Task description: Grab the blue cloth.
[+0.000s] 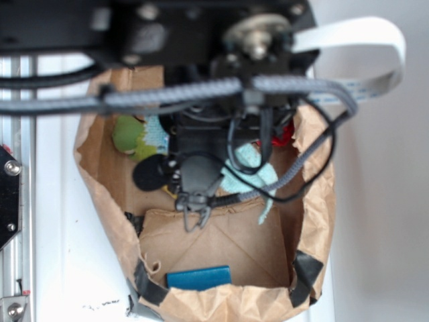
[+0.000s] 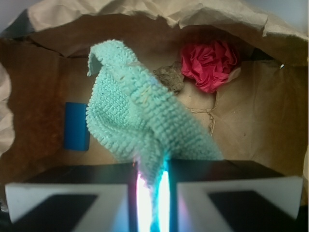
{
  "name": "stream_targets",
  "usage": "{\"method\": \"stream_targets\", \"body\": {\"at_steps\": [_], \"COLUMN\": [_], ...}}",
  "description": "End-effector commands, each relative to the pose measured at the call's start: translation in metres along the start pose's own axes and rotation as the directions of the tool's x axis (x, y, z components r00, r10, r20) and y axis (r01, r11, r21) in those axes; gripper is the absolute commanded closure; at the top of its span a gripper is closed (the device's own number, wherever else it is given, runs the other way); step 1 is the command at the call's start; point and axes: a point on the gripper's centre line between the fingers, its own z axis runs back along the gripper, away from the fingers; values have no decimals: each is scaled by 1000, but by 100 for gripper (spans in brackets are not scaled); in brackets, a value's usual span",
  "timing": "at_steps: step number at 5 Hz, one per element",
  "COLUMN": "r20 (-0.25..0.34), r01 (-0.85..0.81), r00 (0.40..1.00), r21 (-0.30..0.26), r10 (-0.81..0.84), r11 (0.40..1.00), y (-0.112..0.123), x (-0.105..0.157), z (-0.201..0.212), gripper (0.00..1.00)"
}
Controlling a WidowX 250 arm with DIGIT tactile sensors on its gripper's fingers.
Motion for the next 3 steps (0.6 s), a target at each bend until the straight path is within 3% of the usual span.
{"method": "stream_targets", "body": {"at_steps": [1,3], "r20": [102,128], "r01": [-4,-28], "r00": [995,992], "r21": [50,63], "r10": [-2,20], "r11": [999,998], "y": [-8,-10], "x": [-2,-1], "z": [24,27], "gripper": [100,100]}}
